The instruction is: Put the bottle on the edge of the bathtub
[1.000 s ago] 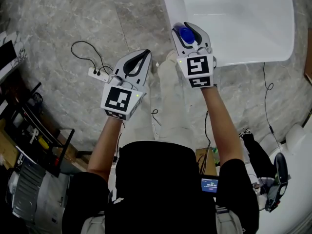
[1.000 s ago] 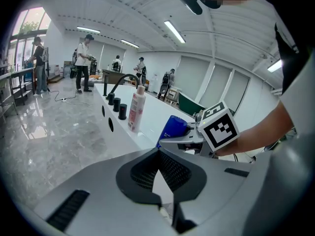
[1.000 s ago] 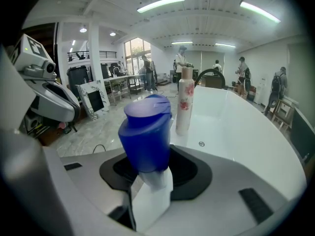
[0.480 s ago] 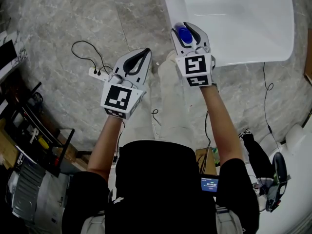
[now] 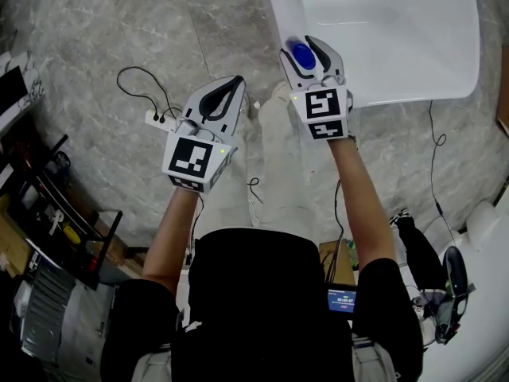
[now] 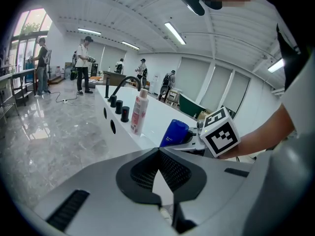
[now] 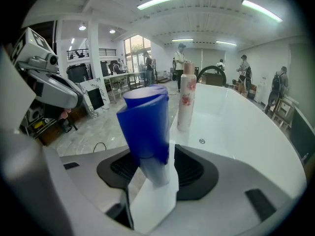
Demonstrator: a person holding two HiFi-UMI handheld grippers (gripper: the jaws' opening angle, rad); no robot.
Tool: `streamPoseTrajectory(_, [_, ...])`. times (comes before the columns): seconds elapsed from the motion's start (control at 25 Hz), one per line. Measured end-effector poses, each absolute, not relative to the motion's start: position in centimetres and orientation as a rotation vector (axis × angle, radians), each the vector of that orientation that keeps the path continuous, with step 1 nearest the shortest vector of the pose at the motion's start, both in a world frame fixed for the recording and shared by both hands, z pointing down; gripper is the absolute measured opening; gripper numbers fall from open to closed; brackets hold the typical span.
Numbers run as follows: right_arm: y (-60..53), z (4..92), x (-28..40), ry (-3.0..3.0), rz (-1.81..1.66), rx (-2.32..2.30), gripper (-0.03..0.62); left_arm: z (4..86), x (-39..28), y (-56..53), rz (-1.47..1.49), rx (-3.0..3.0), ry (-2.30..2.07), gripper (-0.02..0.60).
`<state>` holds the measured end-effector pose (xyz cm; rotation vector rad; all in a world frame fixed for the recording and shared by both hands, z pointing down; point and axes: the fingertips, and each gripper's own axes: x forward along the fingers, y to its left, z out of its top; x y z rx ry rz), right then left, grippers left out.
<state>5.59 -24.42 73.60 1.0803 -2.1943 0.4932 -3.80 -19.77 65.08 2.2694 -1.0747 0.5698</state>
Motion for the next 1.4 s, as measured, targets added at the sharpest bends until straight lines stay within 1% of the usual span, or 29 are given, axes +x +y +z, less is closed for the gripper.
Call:
streamPoseTrajectory(0.2, [-23.9,73.2,5.3,-2.208,0.503,1.085,0.229,64.7,-4.0,-19.7,0.566,2.275,-1.076,0.011])
streamPoseTrajectory(0.56, [-23.3,71.2,5.6,-2.206,0.504,1.127,0.232,63.1,-4.1,-19.8,0.556,2.307,-1.062,0.011])
streamPoseTrajectory(1.24, [-21.2,62.5,7.3,-2.176,0.482,1.277,0.230,54.8,-3.0,-20.8,0.518,2.468,-1.017,0.011])
streamPoseTrajectory(1.28, [-21.0,61.7,7.4,-2.175,0.482,1.288,0.225,54.2,-2.9,-20.8,0.517,2.477,-1.013,0.011])
streamPoseTrajectory(1.32, [-20.9,60.8,7.5,-2.176,0.482,1.301,0.205,53.7,-2.8,-20.7,0.520,2.485,-1.009,0.011])
streamPoseTrajectory(1.4, [-20.7,58.9,8.1,-2.175,0.471,1.340,0.146,52.6,-2.3,-20.4,0.521,2.508,-0.994,0.011])
